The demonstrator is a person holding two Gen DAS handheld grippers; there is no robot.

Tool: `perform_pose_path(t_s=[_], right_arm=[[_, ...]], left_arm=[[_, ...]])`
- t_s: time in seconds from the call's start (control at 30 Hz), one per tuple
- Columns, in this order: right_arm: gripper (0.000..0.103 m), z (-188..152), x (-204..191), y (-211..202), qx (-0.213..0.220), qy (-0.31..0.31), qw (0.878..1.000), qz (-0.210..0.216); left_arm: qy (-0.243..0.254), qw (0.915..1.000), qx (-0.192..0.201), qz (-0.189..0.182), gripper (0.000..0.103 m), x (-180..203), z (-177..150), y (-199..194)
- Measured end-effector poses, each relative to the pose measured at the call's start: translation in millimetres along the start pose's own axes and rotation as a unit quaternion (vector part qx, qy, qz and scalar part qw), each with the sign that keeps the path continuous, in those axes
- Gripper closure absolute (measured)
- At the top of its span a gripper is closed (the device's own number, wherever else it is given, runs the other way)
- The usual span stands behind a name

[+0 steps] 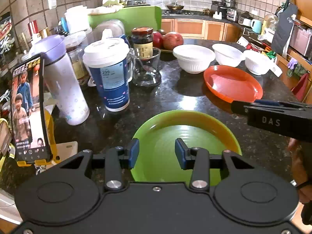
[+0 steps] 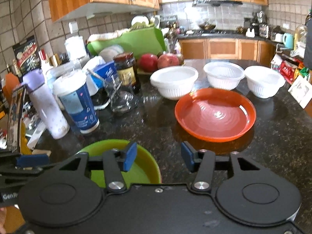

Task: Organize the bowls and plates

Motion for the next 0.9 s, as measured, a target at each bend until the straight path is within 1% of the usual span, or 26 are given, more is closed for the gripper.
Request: perform_pose_path(t_s=[0.1,0.27,0.53,0.6,0.73,0.83,0.9], right_arm=[[0.048,2.5,1.1,-3.6,0.015,-0.007,1.000,-0.012],[0.048,3.4,16.1,-12.4,0.031,0.021,0.999,-0.022],[0.048,1.2,64.3,-35.1,0.037,0.069,0.996,-0.047],[0.046,0.8,78.6,-44.4,0.045,0.074,0.994,-0.063],[0.045,-1.0,105.6,-63.8,0.053,0.072,0.990,-0.109],[0.045,-3.8,125.6,-74.5,0.047,0.074,0.987,-0.135],[0.045,-6.1,138.2,-79.5,0.041,0.080,0.986,-0.143]], left_arm=[[0.002,1.0000,0.009,-0.001,0.053,5.6,4.1,-1.1],[-0.006,0.9996,0.014,-0.024,0.053,14.7,10.4,0.9],[-0.026,0.9979,0.015,-0.057,0.053,30.2,14.5,6.2],[-0.030,0.9971,0.016,-0.068,0.053,35.1,15.9,5.4],[-0.047,0.9941,0.015,-0.096,0.053,45.4,19.8,6.2],[-0.052,0.9927,0.008,-0.109,0.053,54.9,23.5,9.7],[-0.053,0.9922,0.007,-0.112,0.053,61.0,25.7,11.7]])
Point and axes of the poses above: each gripper's, at about its wrist camera, not at the fingertips, and y roughly the way its jaws point, x to its right, z to its top, the point moved 5 cm from there along y, roughly the way its jaws point, and after that the axes turned 4 degrees about -y, right-handed, at the moved point
